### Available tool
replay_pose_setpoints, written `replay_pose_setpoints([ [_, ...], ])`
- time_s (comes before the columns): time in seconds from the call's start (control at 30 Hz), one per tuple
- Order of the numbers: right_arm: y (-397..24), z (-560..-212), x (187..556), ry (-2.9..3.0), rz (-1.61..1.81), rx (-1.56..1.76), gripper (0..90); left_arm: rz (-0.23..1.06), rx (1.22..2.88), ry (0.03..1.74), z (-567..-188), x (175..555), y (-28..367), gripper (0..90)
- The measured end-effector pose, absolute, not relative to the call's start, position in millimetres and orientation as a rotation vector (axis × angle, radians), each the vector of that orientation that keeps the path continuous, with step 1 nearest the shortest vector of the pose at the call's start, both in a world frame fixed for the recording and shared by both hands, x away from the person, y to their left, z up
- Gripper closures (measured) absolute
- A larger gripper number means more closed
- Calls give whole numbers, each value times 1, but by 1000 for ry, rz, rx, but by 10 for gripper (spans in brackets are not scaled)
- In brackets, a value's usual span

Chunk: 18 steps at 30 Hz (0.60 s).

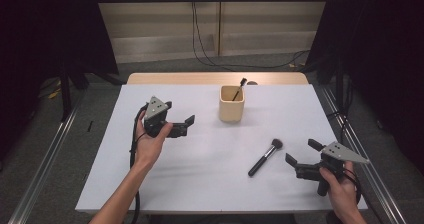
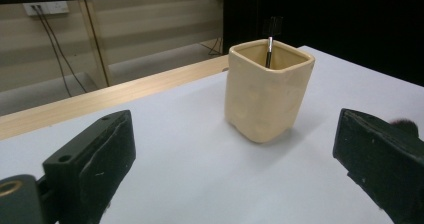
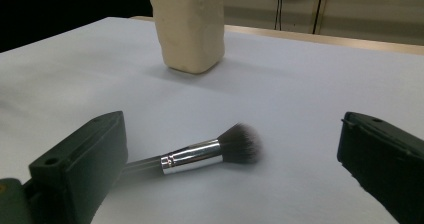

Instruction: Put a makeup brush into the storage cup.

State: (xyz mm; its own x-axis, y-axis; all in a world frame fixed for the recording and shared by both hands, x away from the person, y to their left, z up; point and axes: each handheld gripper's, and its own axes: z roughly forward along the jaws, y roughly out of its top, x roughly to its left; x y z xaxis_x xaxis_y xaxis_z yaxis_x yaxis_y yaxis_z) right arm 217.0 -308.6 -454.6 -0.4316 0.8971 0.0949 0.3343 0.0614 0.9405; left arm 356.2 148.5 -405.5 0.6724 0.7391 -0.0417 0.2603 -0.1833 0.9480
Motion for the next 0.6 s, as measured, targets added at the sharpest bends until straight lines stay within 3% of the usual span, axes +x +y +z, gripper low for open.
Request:
replay_pose_setpoints([
  [0.6, -308, -454, 217, 1810, 1372, 1227, 0, 597, 1708, 858, -411, 310, 191, 20],
])
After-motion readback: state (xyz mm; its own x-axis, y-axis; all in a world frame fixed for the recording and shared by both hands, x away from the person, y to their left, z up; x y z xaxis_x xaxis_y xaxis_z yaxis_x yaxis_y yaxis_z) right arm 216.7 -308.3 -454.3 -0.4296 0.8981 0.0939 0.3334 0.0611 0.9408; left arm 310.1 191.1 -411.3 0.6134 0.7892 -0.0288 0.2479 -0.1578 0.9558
